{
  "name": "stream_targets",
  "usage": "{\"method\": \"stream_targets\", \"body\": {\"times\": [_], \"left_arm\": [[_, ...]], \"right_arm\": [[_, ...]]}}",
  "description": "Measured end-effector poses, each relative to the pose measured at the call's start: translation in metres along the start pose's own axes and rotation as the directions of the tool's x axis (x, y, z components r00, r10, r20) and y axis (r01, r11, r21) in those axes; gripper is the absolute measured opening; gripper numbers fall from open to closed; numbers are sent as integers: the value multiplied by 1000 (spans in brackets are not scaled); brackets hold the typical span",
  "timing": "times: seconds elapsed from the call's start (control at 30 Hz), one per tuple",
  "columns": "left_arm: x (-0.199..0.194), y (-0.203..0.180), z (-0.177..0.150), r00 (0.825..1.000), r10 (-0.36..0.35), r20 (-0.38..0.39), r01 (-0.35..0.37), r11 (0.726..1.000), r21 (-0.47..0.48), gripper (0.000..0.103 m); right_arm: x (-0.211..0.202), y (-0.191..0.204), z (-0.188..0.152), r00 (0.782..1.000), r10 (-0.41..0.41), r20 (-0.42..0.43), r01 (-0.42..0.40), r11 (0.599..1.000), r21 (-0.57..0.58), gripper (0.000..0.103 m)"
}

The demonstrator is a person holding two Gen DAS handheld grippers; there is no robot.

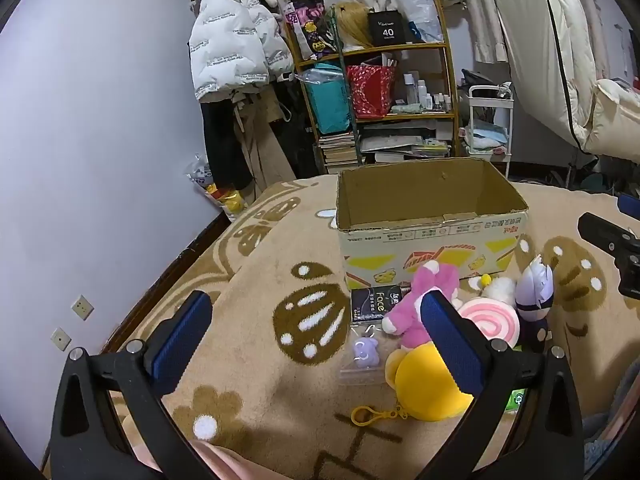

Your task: Organize soft objects

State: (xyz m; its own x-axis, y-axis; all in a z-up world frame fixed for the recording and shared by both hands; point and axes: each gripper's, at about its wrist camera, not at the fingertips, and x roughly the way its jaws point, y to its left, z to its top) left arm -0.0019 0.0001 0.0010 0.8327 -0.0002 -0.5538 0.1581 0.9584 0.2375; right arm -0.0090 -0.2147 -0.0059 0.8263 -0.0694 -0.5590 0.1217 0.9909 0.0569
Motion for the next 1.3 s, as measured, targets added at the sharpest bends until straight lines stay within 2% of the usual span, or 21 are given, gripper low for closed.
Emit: {"method": "stream_targets", "body": {"times": [1.3], "left_arm": [[-1, -6, 2, 999, -51, 0, 51, 999, 9, 103]], "right_arm": [[-1, 0, 0, 1000, -3, 2, 3, 1000, -3, 103]]}}
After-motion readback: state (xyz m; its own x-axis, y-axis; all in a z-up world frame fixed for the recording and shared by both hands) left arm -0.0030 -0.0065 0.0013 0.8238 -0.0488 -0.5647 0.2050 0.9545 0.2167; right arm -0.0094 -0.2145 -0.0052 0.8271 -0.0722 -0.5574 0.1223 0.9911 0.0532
